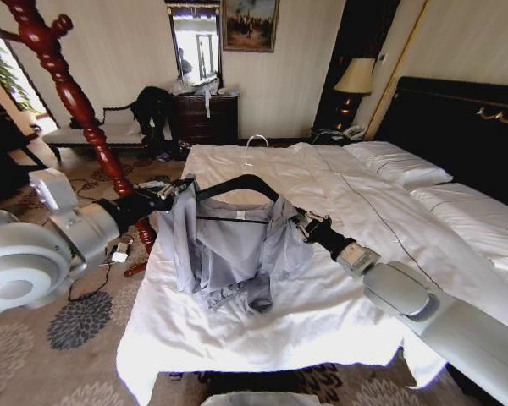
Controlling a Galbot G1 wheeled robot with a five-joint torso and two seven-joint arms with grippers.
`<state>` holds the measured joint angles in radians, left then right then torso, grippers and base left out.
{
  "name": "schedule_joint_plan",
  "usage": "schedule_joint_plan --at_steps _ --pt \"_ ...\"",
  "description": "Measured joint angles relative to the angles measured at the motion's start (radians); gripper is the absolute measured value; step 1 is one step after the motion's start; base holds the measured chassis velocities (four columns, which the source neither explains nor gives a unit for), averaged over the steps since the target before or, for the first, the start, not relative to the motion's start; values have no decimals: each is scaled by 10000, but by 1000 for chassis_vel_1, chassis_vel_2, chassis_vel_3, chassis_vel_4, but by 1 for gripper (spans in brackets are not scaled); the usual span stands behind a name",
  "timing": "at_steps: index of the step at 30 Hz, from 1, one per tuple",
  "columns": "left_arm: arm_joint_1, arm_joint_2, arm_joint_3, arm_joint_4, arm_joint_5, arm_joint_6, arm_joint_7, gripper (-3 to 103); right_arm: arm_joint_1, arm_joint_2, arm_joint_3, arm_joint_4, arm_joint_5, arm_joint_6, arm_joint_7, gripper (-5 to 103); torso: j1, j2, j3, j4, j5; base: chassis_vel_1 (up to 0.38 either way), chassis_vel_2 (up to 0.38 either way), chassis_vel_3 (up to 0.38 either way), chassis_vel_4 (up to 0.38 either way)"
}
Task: Pick up the clothes from the bed and hang them on the clothes hanger.
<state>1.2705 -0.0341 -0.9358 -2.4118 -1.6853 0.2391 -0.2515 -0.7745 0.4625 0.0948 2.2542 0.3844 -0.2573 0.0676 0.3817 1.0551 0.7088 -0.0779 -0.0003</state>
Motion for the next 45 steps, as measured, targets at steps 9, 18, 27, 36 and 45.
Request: schedule_joint_plan --at_steps 9,18,27,36,45 --pt "70 1006 -247 1644 224 -282 1018 0 2719 516 -1816 -1697 809 133 37 15 3 -1 2 -3 2 0 0 0 0" --pt "579 2394 -926 3361 292 -790 1911 0 4811 1251 -3234 -2655 648 397 -141 15 2 -1 1 2 0 0 0 0 0" --pt "2039 3797 -2534 4908 -7 -966 2210 0 6492 2402 -4450 -3944 447 666 -230 15 4 0 2 0 2 0 0 0 0" --pt "5006 5118 -5364 5626 -421 -902 1834 0 7014 3055 -4790 -5142 373 919 -297 15 4 -1 1 -9 8 0 0 0 0" --pt "7562 5902 -7475 6348 50 -834 1638 0 7080 3211 -4726 -5529 255 1026 -335 15 0 -1 0 5 1 0 0 0 0"
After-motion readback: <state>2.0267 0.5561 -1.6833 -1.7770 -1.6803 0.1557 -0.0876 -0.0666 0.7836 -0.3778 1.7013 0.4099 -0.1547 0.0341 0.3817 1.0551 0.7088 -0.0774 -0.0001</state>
